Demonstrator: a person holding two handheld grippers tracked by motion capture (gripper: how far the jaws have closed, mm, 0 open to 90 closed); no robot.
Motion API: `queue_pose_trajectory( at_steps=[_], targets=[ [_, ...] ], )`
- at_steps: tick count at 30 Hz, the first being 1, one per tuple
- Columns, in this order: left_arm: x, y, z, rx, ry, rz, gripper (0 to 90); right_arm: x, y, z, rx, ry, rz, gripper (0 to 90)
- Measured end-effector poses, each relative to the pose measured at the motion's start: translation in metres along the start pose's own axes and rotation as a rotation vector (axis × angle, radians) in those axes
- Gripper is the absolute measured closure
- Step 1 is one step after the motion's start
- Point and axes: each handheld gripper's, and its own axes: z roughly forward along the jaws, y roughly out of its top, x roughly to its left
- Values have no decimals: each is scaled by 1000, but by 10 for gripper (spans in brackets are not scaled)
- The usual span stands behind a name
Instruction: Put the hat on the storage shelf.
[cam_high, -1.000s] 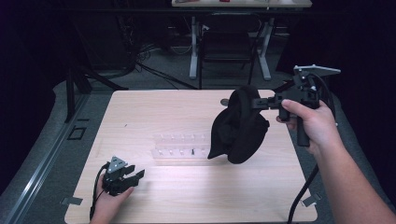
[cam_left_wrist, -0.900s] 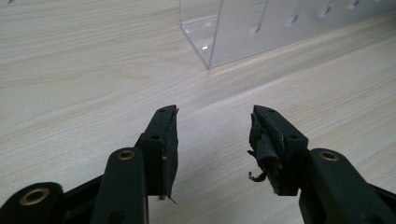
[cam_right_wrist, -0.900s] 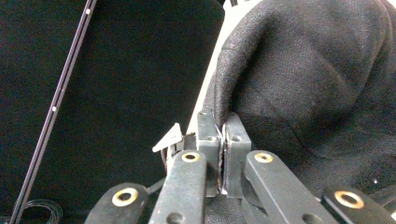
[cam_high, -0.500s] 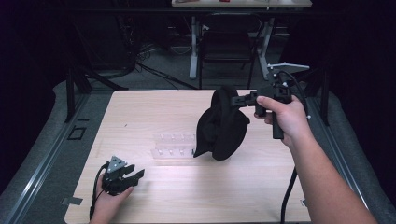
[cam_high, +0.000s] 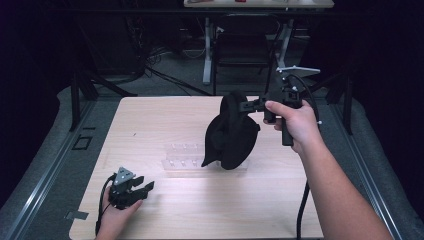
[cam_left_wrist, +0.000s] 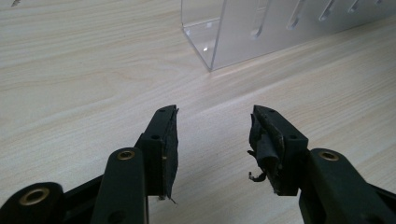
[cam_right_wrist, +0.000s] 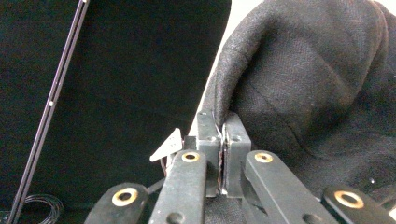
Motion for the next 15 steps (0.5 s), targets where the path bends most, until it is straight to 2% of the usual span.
queue_pose_trajectory(
  at_steps=[15],
  targets=[
    [0, 0, 0, -1, -1, 2, 517, -5, 7, 11, -8, -24, 3, 887]
  ],
)
